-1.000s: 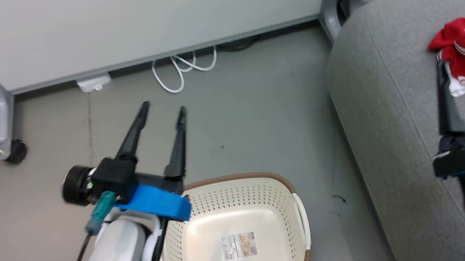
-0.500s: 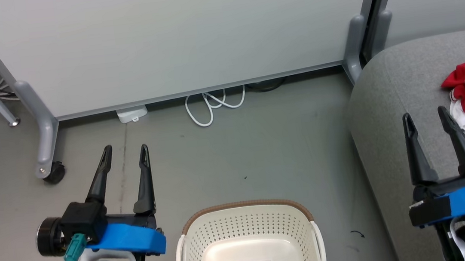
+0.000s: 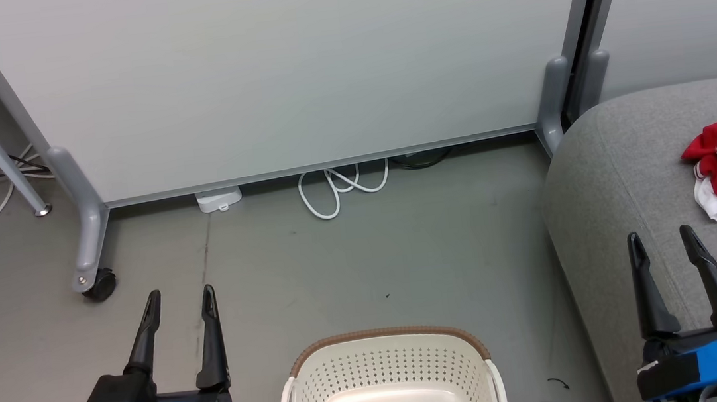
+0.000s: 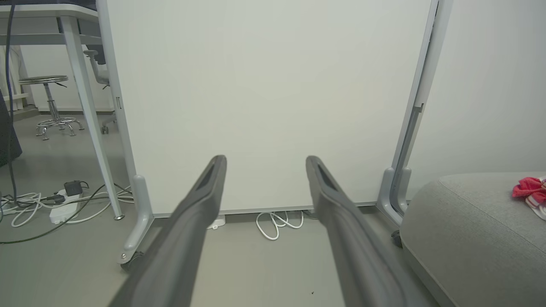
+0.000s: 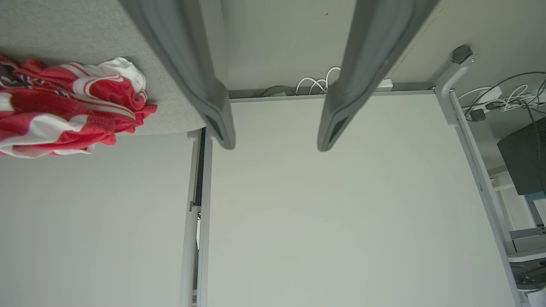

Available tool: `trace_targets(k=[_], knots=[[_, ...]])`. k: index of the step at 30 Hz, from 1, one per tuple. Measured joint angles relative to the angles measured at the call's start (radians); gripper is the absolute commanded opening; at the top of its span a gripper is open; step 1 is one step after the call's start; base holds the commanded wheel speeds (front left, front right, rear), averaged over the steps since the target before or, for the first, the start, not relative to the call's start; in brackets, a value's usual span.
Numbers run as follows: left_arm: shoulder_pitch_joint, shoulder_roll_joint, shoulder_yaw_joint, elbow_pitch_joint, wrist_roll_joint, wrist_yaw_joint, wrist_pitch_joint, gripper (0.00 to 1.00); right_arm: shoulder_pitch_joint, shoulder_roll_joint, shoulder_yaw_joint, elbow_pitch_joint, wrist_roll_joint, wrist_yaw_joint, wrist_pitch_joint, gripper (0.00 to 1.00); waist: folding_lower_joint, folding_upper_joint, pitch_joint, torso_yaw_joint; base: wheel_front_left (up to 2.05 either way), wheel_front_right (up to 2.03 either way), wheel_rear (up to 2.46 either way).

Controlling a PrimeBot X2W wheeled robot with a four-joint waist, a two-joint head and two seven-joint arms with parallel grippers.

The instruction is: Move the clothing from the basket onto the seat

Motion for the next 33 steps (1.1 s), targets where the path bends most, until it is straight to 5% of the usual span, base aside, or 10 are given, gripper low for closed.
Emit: trace_targets(k=[15,16,21,33], knots=[[0.019,-0.029,0.036,0.002,0.039,-0.025,0.000,1.00,0.022,0.009,0.011,0.007,0.021,0.000,0.000,1.00,0.0001,0.0000,-0.004,0.004,0.00,0.00,0.00],[0.020,-0.029,0.036,0.007,0.041,-0.025,0.000,0.00,0.022,0.009,0.011,0.012,0.021,0.000,0.000,0.00,0.0001,0.0000,-0.003,0.004,0.00,0.00,0.00],[0.056,-0.035,0.034,0.052,0.035,-0.025,0.009,0.00,0.036,0.015,0.011,0.061,0.029,0.000,0.007,0.00,0.0001,0.0000,-0.003,0.004,0.00,0.00,0.00],[0.056,-0.041,0.064,0.058,-0.188,-0.030,0.069,0.00,0.034,0.016,0.007,0.073,0.253,0.000,0.067,0.00,0.0001,0.0000,-0.002,-0.002,0.00,0.00,0.00]])
